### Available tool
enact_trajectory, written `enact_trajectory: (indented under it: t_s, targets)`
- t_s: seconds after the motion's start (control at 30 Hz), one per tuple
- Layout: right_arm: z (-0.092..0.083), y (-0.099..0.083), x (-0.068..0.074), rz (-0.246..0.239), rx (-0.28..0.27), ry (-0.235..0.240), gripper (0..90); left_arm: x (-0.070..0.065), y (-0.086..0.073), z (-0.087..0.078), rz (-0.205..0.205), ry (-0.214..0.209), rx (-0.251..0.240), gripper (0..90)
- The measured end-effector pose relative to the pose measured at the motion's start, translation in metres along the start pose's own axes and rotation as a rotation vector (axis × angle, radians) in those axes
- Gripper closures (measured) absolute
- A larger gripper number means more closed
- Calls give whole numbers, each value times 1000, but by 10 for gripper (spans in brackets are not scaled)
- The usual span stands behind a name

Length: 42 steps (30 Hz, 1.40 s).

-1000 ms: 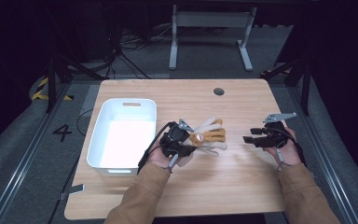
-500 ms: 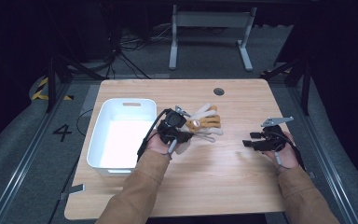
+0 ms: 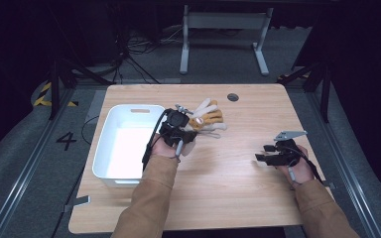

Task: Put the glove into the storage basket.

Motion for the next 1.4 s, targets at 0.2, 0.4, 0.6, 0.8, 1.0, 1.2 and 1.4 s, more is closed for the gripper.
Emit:
enact_trajectory:
  t_s: [0.2,0.4,0.6,0.8,1.0,1.2,1.4]
  targets:
    - [0,-1,-2,6,3,-10,398,2,1,-8,-16,9,-9,698]
    - [-2,0,-2,13,-5,-13,398,6,-1,-12,-47,27,8,698]
    - [0,-1,0,2,2,-10,396,11,0,-15,-69,44,26,698]
    - [2,-3,-3,3,12,-11,396,25,2,-22,-94,80,99,698]
    - [2,-3,-4,6,13,-9,395,34,0,-29,-131,114,137,698]
    - [2,-3,-4,8,15,-17,396,40,0,-37,-168,127,153,698]
    - [-5,3,-5,-1,-38,-29,401,55,-2,-43,-262,148,176,698]
Point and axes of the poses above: each handheld gripper's, and its own axes: z roughly forward along the jaws, y roughly out of its top, x roughly to its left, the point moved 8 cm from there along z, roughly forward along the jaws, and after that the axes turned 8 degrees about -y, right-handed, at the moved point
